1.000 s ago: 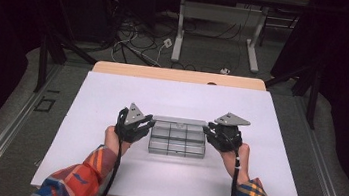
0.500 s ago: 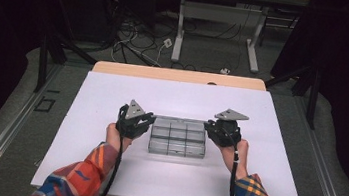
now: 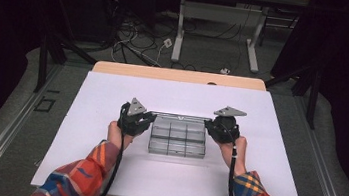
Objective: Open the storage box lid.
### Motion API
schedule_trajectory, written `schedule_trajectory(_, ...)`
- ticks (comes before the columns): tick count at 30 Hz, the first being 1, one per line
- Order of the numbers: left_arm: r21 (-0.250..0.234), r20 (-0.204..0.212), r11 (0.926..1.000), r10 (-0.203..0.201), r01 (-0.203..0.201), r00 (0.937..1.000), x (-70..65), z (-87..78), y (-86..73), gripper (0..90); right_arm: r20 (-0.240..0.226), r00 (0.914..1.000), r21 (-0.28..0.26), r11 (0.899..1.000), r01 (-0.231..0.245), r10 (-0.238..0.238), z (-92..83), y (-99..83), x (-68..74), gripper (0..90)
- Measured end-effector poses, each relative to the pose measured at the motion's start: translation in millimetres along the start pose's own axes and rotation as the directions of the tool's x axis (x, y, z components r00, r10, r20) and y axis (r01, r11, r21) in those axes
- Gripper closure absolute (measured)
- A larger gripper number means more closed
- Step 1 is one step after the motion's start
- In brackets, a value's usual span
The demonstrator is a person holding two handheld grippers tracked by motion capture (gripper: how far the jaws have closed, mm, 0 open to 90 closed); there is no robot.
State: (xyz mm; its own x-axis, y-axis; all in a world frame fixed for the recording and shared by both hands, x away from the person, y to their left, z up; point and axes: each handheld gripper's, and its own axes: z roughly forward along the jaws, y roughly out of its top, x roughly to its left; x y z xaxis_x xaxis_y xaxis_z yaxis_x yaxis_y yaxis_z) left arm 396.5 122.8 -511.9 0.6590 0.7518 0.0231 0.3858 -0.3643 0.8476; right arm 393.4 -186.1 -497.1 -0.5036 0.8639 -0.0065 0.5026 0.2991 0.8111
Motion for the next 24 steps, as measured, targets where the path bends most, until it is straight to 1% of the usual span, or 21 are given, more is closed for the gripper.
schedule_trajectory(1, -0.002, -0.004, 1.0, 0.002, -0.002, 1.0, 0.1, 1.3, -0.2, 78.3, 0.0, 1.0, 0.0, 1.0, 0.0, 0.0, 0.0, 0.0, 0.0, 80.6)
schedule_trajectory(2, 0.015, 0.001, 0.9998, 0.01, -0.01, 0.9999, 1.0, 1.1, 0.3, 78.3, -0.001, 1.0, 0.002, 1.0, -0.006, 0.006, 1.2, 0.1, 0.0, 80.7)
schedule_trajectory(5, 0.02, -0.001, 0.9998, 0.003, -0.003, 1.0, 1.2, 4.1, 0.0, 78.3, -0.002, 1.0, 0.017, 1.0, -0.008, 0.008, 3.9, 0.5, -1.0, 80.9)
schedule_trajectory(8, 0.027, -0.006, 0.9996, 0.009, -0.009, 0.9999, 1.8, 6.9, -0.1, 78.3, 0.001, 1.0, 0.03, 0.999, -0.009, 0.009, 7.1, 0.5, -2.2, 81.3)
schedule_trajectory(9, 0.041, -0.005, 0.9991, 0.011, -0.011, 0.9999, 2.2, 6.8, 0.2, 78.3, -0.002, 0.9999, 0.033, 0.999, -0.015, 0.015, 8.1, 0.5, -2.2, 81.3)
schedule_trajectory(10, 0.046, -0.003, 0.9988, 0.014, -0.013, 0.9999, 2.7, 7.3, 0.4, 78.3, 0.003, 0.9999, 0.035, 0.999, -0.01, 0.01, 9.0, 0.6, -2.8, 81.3)
schedule_trajectory(11, 0.049, -0.002, 0.9987, 0.016, -0.016, 0.9999, 3.2, 8.2, 0.7, 78.3, -0.002, 0.9999, 0.039, 0.999, -0.012, 0.012, 9.9, 0.6, -3.3, 81.3)
schedule_trajectory(13, 0.044, -0.005, 0.999, -0.001, 0.001, 1.0, 3.5, 10.6, 0.9, 78.2, -0.005, 0.9996, 0.044, 0.999, -0.027, 0.027, 11.3, 1.0, -4.2, 81.3)
schedule_trajectory(14, 0.059, 0.001, 0.9982, 0.01, -0.01, 1.0, 5.2, 10.4, 1.7, 78.1, -0.008, 0.9997, 0.044, 0.999, -0.021, 0.021, 12.1, 1.1, -5.3, 81.3)
schedule_trajectory(17, 0.06, 0.001, 0.9982, -0.001, 0.001, 1.0, 6.3, 13.2, 1.9, 78.1, -0.006, 0.9996, 0.049, 0.998, -0.029, 0.029, 13.7, 1.7, -6.1, 81.3)
schedule_trajectory(20, 0.062, 0.0, 0.9981, -0.003, 0.003, 1.0, 7.3, 15.1, 2.1, 78.1, -0.006, 0.9995, 0.052, 0.998, -0.031, 0.032, 15.5, 2.0, -7.0, 81.5)
schedule_trajectory(22, 0.073, 0.003, 0.9973, -0.001, 0.001, 1.0, 8.3, 15.8, 2.3, 78.1, -0.007, 0.9991, 0.058, 0.998, -0.041, 0.041, 16.9, 2.2, -7.1, 81.5)
schedule_trajectory(24, 0.071, 0.001, 0.9975, -0.005, 0.005, 1.0, 8.6, 17.6, 1.9, 78.1, -0.008, 0.9994, 0.06, 0.998, -0.033, 0.033, 18.4, 2.1, -8.3, 81.5)
